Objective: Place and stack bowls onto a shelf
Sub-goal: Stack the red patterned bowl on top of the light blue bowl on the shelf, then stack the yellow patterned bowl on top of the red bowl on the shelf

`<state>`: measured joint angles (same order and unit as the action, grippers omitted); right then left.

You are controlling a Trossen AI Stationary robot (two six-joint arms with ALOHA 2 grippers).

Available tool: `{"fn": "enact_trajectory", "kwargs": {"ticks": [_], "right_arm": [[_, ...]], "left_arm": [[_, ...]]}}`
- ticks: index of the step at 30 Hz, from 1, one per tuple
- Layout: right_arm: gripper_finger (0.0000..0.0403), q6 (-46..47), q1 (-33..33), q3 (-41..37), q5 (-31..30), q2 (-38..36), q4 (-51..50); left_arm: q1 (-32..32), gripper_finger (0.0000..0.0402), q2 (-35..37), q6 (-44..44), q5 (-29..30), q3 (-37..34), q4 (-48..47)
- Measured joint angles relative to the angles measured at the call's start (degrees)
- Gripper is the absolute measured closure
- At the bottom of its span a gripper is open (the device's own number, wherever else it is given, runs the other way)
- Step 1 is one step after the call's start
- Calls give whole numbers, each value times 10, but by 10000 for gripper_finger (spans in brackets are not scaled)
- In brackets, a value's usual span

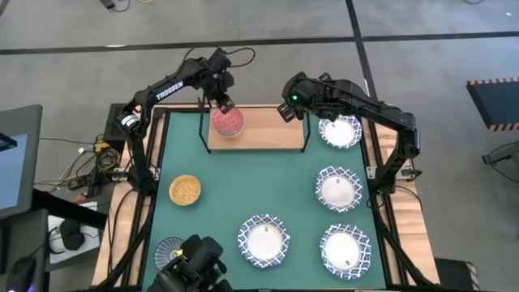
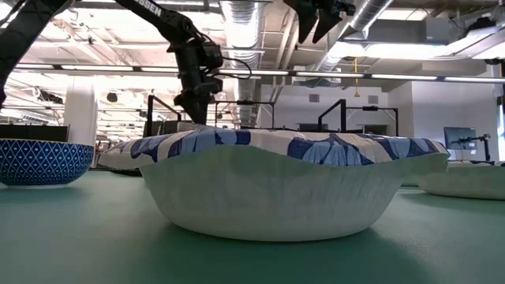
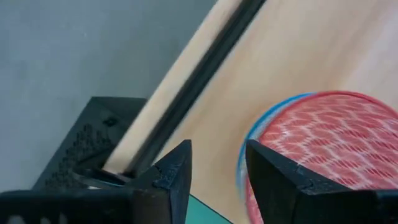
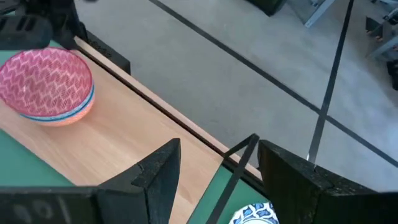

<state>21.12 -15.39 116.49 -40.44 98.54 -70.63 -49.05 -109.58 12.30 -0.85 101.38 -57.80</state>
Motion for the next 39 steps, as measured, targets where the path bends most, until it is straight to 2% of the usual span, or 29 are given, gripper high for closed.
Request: {"fn": "enact_trajectory", "kwargs": {"ticks": [3, 8, 12, 16, 22, 25, 29, 34, 39], "right_arm": [[163, 9, -2, 0, 10, 0, 0], [163, 23, -1, 0, 59, 3, 4], [163, 24, -6, -1, 129, 19, 9], [163, 42, -1, -1, 203, 46, 22], [163, 63, 32, -1, 270, 111, 68], [163, 81, 50, -1, 306, 142, 100], [163, 115, 80, -1, 340, 177, 151], [163, 165, 111, 0, 371, 215, 223], [163, 200, 125, 0, 401, 246, 318]], "left_arm": [[0, 267, -1, 8, 0, 6, 7], [2, 267, -1, 5, -3, 42, -4], [14, 267, 13, 0, -3, 84, -28], [39, 270, 55, 5, -4, 100, -51], [73, 282, 139, -11, -19, 85, -92], [89, 287, 198, -20, -19, 39, -90], [104, 291, 295, -51, -18, -59, -76], [145, 292, 423, -112, -19, -195, -42], [194, 292, 522, -184, -9, -290, -36]]}}
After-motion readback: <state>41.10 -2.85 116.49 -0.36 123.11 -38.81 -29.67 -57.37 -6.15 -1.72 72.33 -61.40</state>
